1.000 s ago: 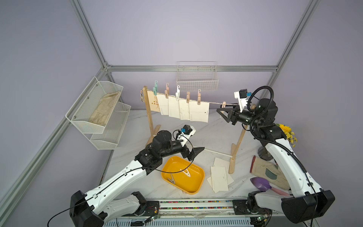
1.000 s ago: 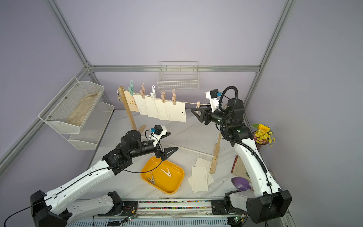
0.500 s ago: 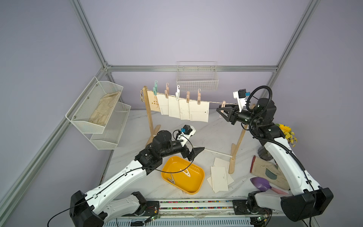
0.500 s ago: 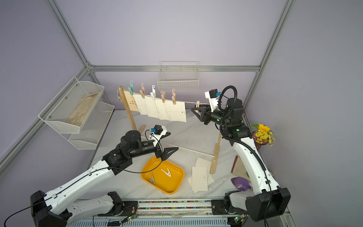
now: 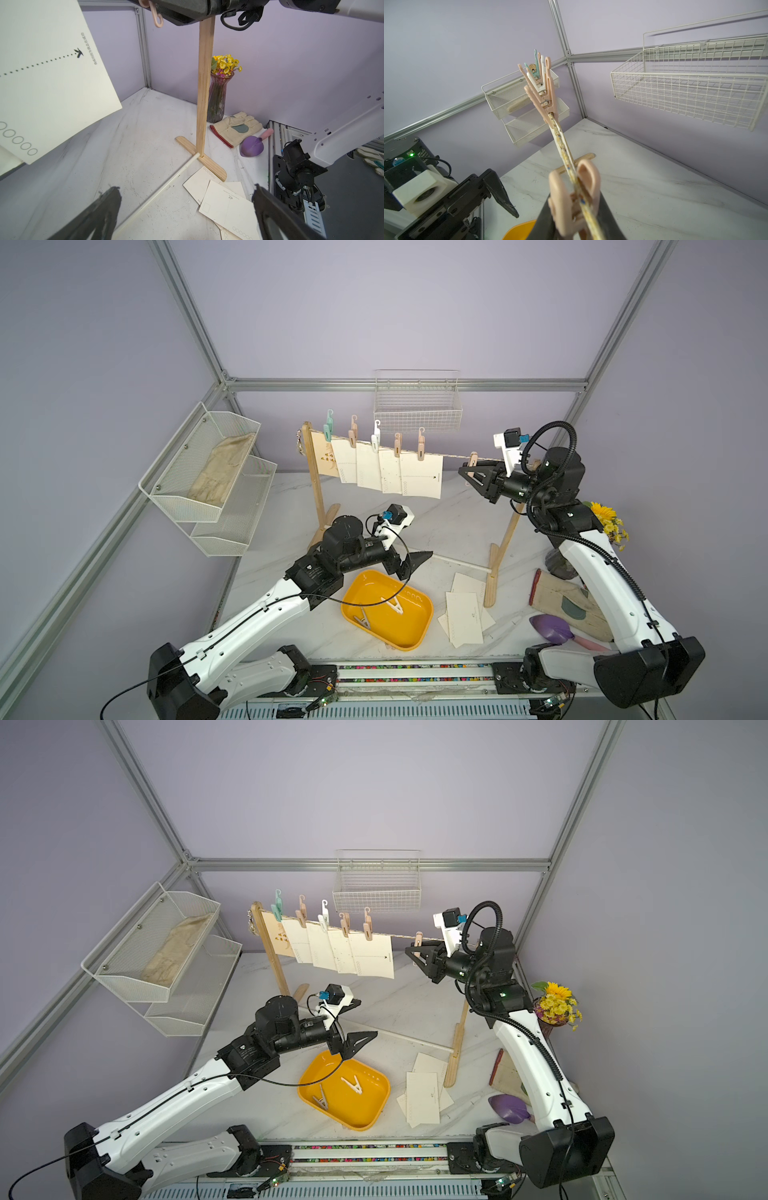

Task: Remove the postcards from the strings
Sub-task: Remove the clamp from the clothesline.

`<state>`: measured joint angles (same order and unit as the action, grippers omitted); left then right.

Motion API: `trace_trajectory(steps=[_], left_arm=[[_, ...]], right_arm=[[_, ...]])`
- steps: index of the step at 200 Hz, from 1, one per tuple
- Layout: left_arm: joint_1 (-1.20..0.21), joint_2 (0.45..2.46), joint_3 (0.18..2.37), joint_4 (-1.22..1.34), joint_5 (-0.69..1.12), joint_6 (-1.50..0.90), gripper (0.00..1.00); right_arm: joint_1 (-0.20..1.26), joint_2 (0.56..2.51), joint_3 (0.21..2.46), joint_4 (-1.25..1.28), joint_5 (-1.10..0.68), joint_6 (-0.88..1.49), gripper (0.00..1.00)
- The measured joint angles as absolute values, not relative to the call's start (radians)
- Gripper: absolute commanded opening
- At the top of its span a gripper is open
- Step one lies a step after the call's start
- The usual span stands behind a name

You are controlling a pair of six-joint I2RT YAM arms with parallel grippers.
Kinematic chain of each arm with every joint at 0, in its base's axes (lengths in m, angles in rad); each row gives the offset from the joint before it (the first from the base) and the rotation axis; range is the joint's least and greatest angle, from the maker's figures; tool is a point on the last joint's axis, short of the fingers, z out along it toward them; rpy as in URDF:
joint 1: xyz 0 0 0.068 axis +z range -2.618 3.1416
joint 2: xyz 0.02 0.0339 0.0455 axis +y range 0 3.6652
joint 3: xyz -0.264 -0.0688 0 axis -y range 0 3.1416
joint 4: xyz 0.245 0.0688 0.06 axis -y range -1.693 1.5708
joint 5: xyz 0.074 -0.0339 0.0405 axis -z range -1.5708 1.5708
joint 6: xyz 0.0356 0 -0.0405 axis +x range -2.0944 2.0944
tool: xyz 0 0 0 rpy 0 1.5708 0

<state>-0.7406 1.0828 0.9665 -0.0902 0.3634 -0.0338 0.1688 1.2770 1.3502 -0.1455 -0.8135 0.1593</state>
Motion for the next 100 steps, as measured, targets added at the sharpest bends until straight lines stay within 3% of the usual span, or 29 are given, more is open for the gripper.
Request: trace_trajectory(steps=[100], left_arm=[[-0.735, 1.083, 0.966, -0.086, 0.363, -0.038, 1.00]], right_arm=[[0.171, 1.283, 1.343, -0.230, -0.857, 0.087, 0.07]])
